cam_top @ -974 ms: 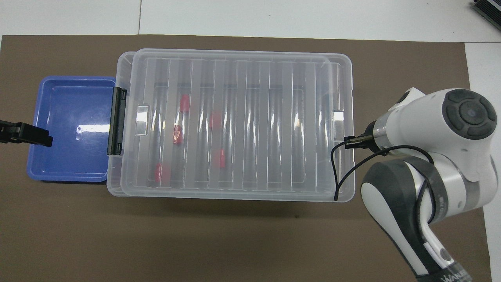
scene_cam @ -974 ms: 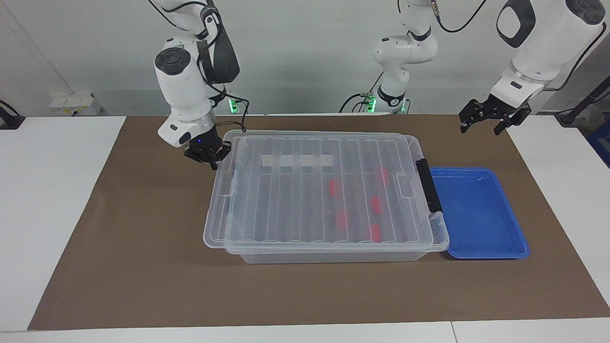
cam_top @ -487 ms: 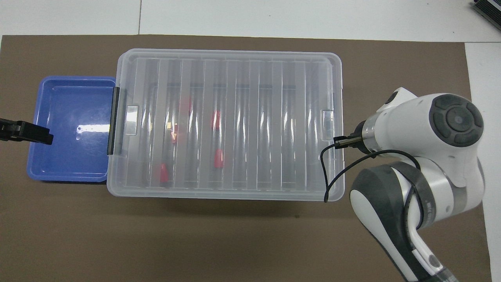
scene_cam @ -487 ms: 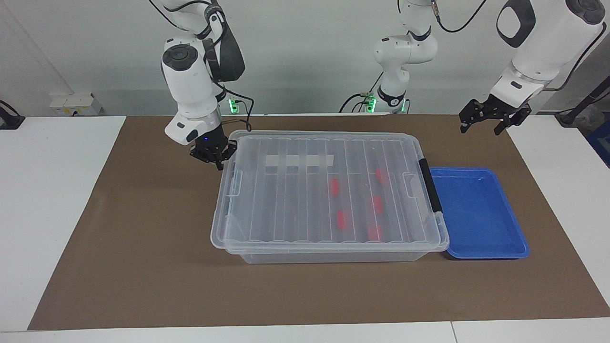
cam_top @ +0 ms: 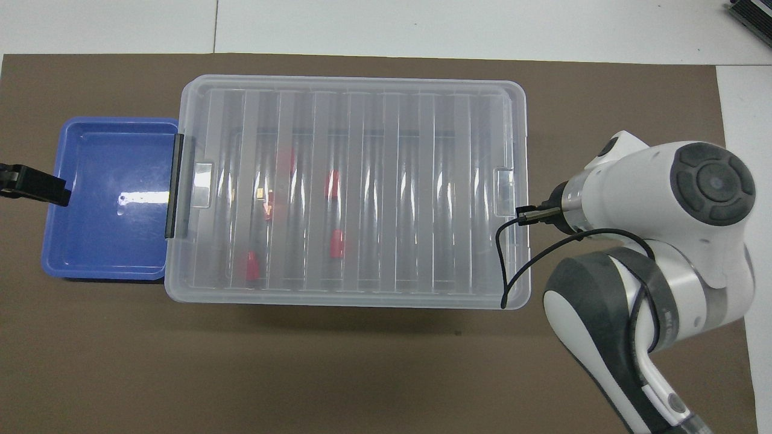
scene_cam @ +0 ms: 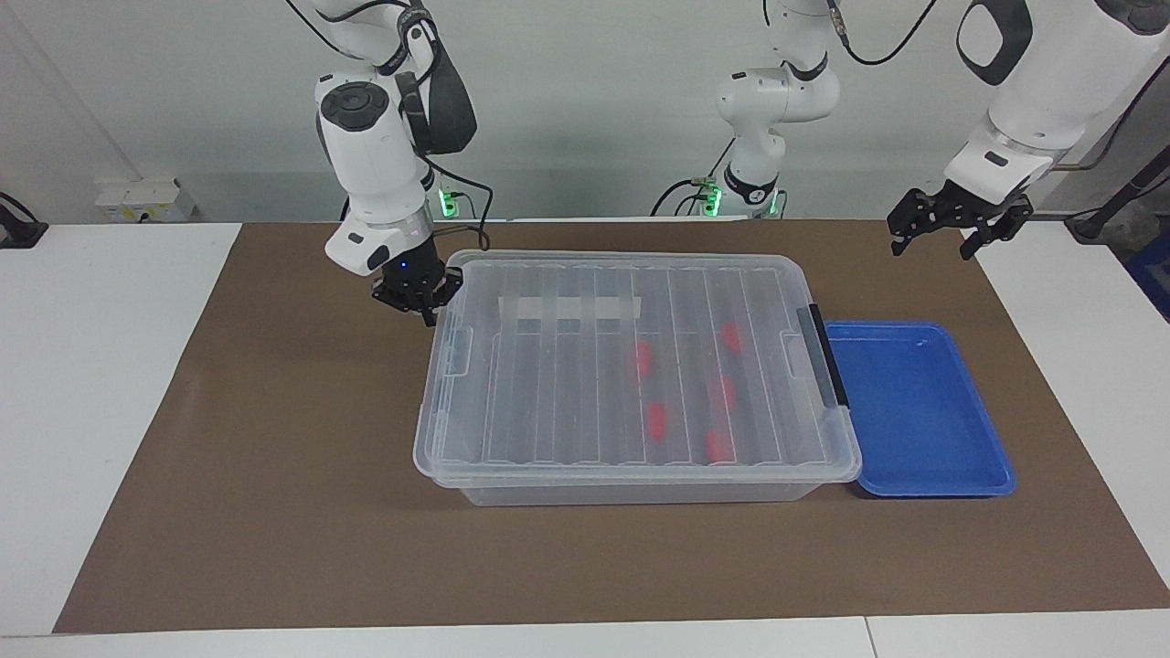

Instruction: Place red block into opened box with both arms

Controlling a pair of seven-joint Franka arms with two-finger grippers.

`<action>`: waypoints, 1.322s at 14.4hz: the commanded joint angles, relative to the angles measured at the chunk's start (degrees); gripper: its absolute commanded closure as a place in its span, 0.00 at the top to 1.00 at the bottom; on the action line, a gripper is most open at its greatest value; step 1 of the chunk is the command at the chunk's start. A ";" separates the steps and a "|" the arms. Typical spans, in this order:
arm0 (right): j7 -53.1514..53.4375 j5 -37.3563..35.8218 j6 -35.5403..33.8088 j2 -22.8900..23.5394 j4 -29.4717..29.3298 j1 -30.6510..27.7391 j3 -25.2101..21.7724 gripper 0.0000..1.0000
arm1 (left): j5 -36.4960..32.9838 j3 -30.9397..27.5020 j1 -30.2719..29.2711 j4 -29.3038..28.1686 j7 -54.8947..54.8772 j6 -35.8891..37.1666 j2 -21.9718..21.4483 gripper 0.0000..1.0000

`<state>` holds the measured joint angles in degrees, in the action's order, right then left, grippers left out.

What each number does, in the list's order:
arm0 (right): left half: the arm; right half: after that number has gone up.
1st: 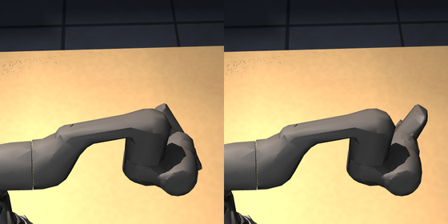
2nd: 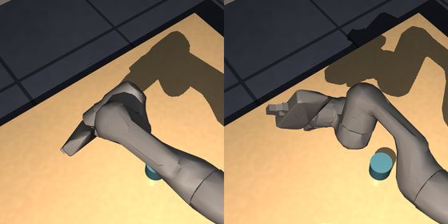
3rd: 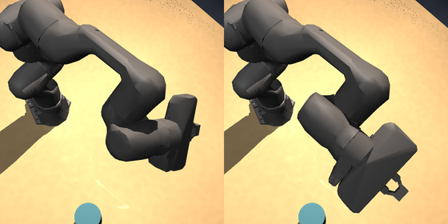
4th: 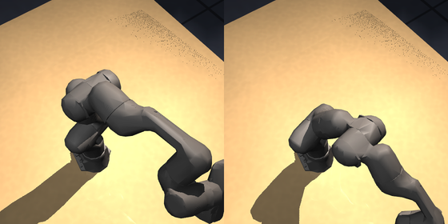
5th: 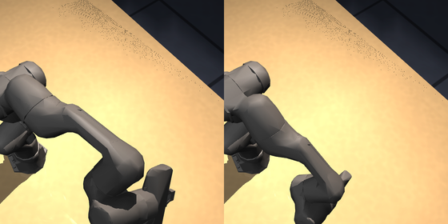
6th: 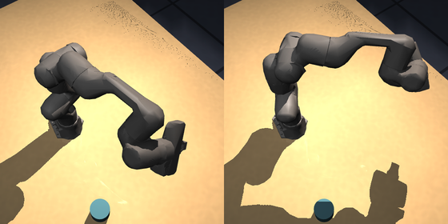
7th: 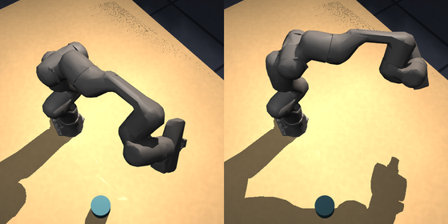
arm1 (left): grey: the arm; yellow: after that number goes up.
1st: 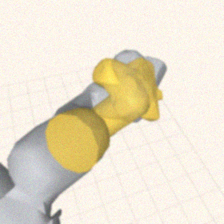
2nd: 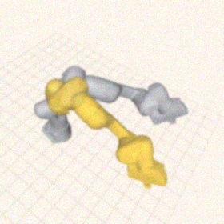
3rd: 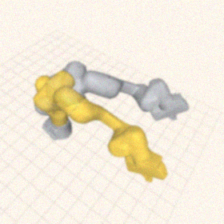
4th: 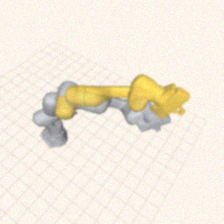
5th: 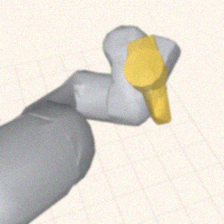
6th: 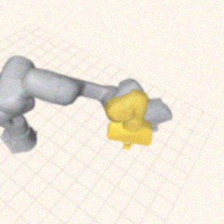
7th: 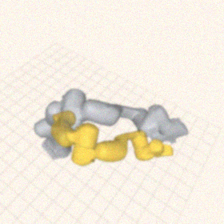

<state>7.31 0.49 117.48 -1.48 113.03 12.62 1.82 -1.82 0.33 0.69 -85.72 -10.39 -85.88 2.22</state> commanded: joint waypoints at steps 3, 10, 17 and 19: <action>0.60 0.92 -3.56 -3.35 -1.14 -6.19 -0.50 1.00 | -1.17 -1.03 0.45 0.12 0.01 -0.08 -0.20 1.00; 0.86 -0.40 -14.97 -0.73 -15.61 -13.06 -0.68 1.00 | -1.17 -1.21 -0.16 -0.41 0.01 0.10 -0.72 1.00; 0.86 -3.39 -25.18 2.80 -24.79 -14.47 -0.59 1.00 | -1.17 -1.21 -0.16 -0.41 -0.07 0.18 -0.81 1.00; -0.10 -2.78 -28.35 1.84 -23.74 -15.78 -0.59 1.00 | -1.17 -1.21 -0.16 -0.41 0.02 0.19 -0.81 1.00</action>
<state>7.56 -2.20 92.16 0.23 90.14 -1.54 0.74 -1.95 -0.80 0.50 -85.72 -10.38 -85.91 2.17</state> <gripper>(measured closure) 0.000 0.000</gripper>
